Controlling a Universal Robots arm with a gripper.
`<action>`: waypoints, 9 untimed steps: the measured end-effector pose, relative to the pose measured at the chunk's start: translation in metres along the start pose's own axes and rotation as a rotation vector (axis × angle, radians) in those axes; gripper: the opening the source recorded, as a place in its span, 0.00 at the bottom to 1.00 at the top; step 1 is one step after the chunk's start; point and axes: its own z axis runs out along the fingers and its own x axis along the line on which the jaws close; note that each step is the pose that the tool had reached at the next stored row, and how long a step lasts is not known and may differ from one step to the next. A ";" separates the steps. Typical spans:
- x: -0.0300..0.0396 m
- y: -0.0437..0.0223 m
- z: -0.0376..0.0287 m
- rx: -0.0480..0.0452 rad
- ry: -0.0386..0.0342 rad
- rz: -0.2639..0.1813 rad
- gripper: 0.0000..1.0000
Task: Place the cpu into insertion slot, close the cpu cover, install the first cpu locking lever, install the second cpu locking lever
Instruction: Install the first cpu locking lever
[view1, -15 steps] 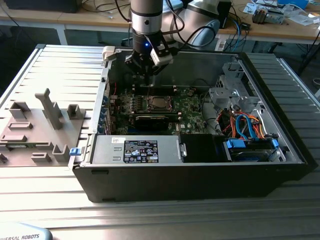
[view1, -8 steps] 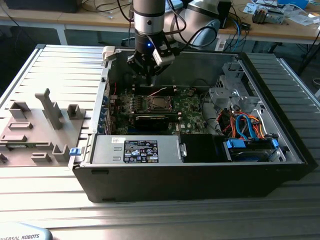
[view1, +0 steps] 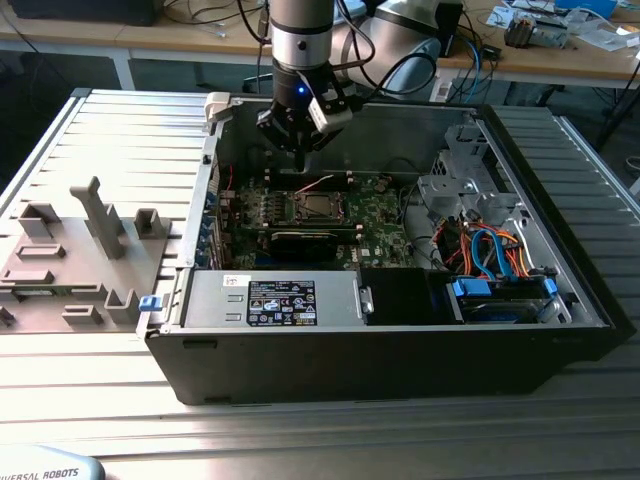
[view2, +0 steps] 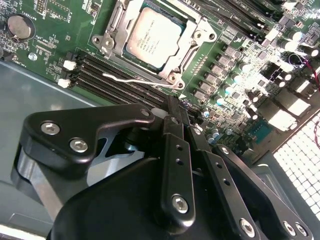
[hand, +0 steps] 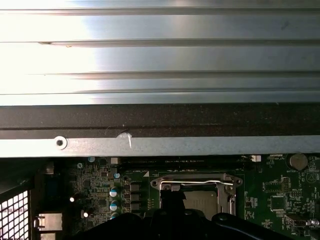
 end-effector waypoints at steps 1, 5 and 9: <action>0.0000 0.0000 0.0000 0.0001 0.0000 0.000 0.11; 0.0000 0.0000 0.0008 -0.0002 -0.0001 0.000 0.11; 0.0001 0.0000 0.0027 0.0000 0.0000 0.000 0.11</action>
